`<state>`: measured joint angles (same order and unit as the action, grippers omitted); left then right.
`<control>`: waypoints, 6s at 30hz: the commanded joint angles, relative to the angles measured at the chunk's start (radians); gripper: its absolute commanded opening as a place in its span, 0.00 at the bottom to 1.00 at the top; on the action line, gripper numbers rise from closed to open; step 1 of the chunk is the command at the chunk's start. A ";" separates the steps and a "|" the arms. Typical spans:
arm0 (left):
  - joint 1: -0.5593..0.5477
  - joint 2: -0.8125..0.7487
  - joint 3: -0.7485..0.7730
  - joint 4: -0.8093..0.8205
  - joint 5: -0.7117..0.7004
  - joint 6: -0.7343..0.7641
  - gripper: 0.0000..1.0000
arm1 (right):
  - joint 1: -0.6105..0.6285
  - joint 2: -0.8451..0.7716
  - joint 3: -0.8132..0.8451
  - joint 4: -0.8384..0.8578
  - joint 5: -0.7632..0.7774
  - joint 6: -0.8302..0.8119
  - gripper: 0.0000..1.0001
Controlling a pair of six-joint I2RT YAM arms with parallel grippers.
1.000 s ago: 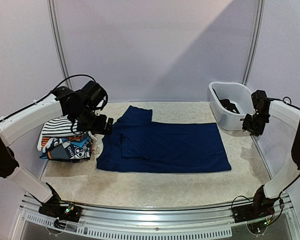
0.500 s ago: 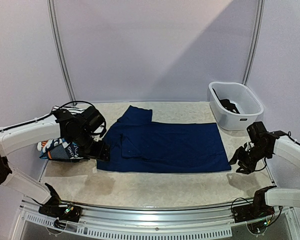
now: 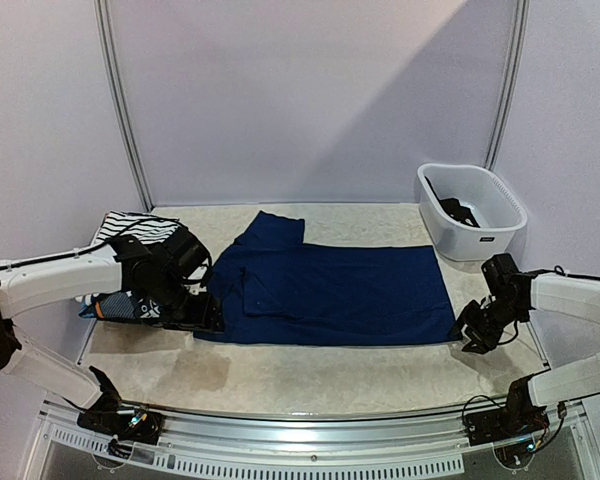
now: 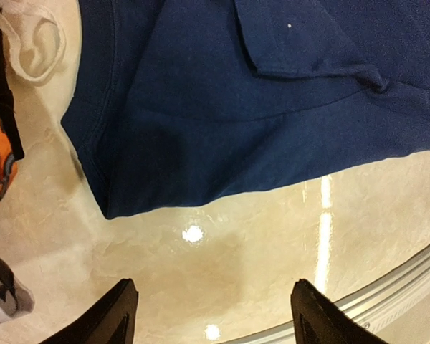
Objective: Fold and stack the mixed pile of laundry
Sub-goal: Pick up the 1/3-folded T-shirt from the center of the board, then move the 1/3-folded T-shirt to the center of the board, then fold the 1/3-folded T-shirt at the center of the board.
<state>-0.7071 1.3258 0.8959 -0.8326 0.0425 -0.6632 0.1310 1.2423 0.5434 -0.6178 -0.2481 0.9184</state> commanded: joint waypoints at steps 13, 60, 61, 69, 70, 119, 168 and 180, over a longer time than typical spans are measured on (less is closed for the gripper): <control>-0.009 -0.038 -0.083 0.061 -0.081 -0.155 0.68 | -0.068 0.139 0.026 0.096 0.056 -0.041 0.01; 0.035 0.114 -0.295 0.470 0.034 -0.409 0.17 | -0.172 0.086 0.031 -0.093 0.125 -0.135 0.00; 0.035 0.122 -0.282 0.461 0.028 -0.408 0.06 | -0.172 0.086 0.036 -0.095 0.126 -0.135 0.00; 0.032 0.106 -0.077 0.279 -0.039 -0.340 0.00 | -0.172 0.084 0.192 -0.176 0.102 -0.129 0.00; 0.035 0.109 -0.015 0.250 -0.039 -0.324 0.00 | -0.172 0.086 0.241 -0.199 0.102 -0.134 0.00; -0.092 0.100 -0.168 -0.107 0.064 -0.296 0.06 | -0.157 -0.142 -0.069 -0.426 0.025 -0.045 0.12; 0.256 1.332 1.599 0.027 0.285 0.248 0.70 | -0.157 0.008 0.320 -0.378 0.062 -0.260 0.87; 0.277 1.478 1.657 0.121 0.338 0.163 0.67 | -0.157 0.009 0.328 -0.406 0.062 -0.275 0.87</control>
<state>-0.4416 2.7590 2.5443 -0.7364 0.3737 -0.4686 -0.0319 1.2522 0.8738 -1.0019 -0.1795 0.6491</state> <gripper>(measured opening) 0.670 0.869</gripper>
